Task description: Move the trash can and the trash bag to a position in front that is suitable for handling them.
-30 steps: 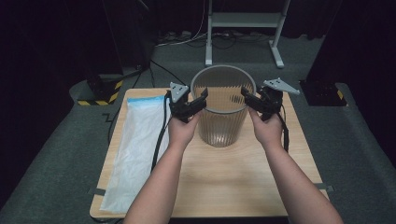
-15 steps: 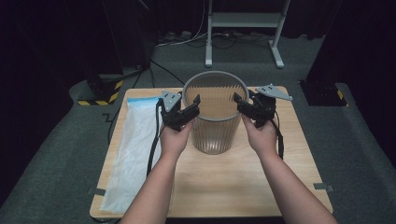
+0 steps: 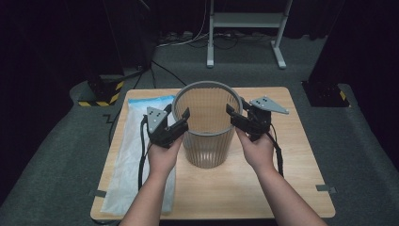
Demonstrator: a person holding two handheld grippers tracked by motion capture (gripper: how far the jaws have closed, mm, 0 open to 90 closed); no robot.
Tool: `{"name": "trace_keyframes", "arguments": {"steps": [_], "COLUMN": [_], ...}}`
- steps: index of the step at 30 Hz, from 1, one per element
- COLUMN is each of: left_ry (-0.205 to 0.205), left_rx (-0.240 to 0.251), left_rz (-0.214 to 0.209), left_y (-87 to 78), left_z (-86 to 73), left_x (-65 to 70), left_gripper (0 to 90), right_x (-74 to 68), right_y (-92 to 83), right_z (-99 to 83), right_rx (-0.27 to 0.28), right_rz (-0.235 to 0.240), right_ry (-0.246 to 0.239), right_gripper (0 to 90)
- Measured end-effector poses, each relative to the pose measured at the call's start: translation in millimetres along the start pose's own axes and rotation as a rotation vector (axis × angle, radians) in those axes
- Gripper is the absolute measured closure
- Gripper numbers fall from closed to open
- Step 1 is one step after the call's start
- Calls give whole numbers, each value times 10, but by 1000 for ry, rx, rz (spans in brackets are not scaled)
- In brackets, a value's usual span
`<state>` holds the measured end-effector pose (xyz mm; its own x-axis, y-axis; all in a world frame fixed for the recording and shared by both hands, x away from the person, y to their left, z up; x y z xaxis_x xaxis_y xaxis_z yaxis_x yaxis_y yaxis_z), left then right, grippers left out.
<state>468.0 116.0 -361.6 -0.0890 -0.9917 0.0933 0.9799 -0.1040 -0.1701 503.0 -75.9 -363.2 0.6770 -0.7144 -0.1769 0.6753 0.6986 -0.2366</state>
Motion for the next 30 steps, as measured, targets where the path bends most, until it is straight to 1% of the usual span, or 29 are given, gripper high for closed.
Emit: {"name": "trace_keyframes", "arguments": {"steps": [2,3,5,6,8,10,11,12,13,14,15,16,18,19,20,21,22,24,26,27,30], "left_ry": [-5,-1,7,11,20,23,17,6,-2,-6,-7,-12,-12,-10,-7,-2,1,19,34,45,60], "left_rx": [16,24,27,34,52,66,72,77,83,93,95,95,92,88,83,75,66,44,25,4,-55], "left_rz": [7,11,17,23,34,39,43,44,44,52,57,63,80,91,99,112,120,135,129,133,125], "left_y": [-44,-61,-85,-99,-138,-182,-205,-233,-263,-295,-309,-324,-334,-333,-328,-318,-305,-265,-216,-178,-71], "left_z": [47,70,100,118,152,179,189,197,205,210,207,198,157,126,85,36,-22,-163,-317,-422,-653], "left_x": [-34,-51,-82,-100,-136,-171,-193,-217,-242,-278,-302,-335,-415,-458,-500,-545,-585,-649,-676,-690,-693], "left_gripper": [371,364,362,362,362,363,364,360,360,359,360,361,362,364,369,369,371,389,452,465,529], "right_x": [-4,-12,-14,-14,-14,2,15,59,59,81,113,138,221,247,319,319,357,420,474,495,561], "right_y": [-3,-29,-64,-64,-109,-167,-200,-267,-267,-303,-350,-375,-432,-445,-465,-465,-473,-474,-461,-449,-372], "right_z": [21,76,134,134,193,239,253,267,267,267,259,253,209,185,109,109,63,-42,-166,-234,-476], "right_rx": [3,25,38,38,53,65,67,72,72,74,74,76,74,70,57,57,48,31,15,7,-33], "right_rz": [-2,-6,-14,-14,-13,-24,-29,-45,-45,-50,-57,-63,-77,-79,-88,-88,-99,-110,-122,-125,-126], "right_ry": [-5,-24,-38,-38,-51,-66,-73,-84,-84,-90,-112,-119,-116,-114,-111,-111,-113,-112,-116,-116,-112], "right_gripper": [428,416,398,398,392,389,386,373,373,361,351,351,338,337,334,334,334,337,358,374,442]}}
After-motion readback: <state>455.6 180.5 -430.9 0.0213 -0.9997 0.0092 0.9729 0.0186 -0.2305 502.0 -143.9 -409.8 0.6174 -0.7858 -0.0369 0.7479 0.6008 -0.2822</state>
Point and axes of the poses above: each handheld gripper's, and its own axes: y roughly forward along the jaws, z roughly out of its top, x roughly to its right, the point moved 10 cm from there along y, roughly forward along the jaws, and after that the axes turned 14 degrees about z, right-handed, at the moved point
